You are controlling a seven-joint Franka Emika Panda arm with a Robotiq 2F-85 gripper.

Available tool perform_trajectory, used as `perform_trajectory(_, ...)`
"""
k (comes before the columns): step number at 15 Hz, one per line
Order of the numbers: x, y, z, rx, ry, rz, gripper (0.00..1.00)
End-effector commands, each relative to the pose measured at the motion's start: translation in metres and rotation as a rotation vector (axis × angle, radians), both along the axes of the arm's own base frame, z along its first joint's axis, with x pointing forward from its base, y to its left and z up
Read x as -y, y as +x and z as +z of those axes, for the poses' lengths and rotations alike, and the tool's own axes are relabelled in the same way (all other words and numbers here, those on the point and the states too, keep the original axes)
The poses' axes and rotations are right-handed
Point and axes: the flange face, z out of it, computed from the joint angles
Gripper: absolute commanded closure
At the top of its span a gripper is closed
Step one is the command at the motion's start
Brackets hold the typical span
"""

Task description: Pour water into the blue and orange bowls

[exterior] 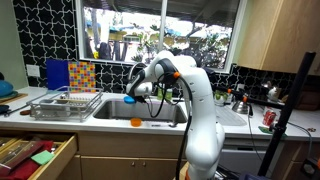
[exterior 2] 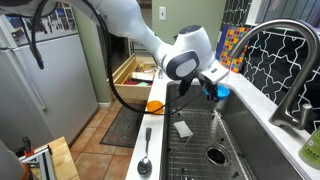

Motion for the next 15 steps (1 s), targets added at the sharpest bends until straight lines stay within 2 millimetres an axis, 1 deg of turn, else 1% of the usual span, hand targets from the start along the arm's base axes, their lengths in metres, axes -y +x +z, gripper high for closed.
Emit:
perform_trajectory(1, 0.0, 0.007, 0.0, -0.025, -0.018, -0.005, 0.99)
perform_trajectory(9, -0.004, 0.01, -0.001, -0.027, -0.016, 0.017, 0.99)
perform_trajectory(13, -0.017, 0.007, 0.0, -0.041, -0.016, 0.107, 0.99)
perform_trajectory(15, -0.03, 0.005, 0.002, -0.037, -0.021, 0.189, 0.99)
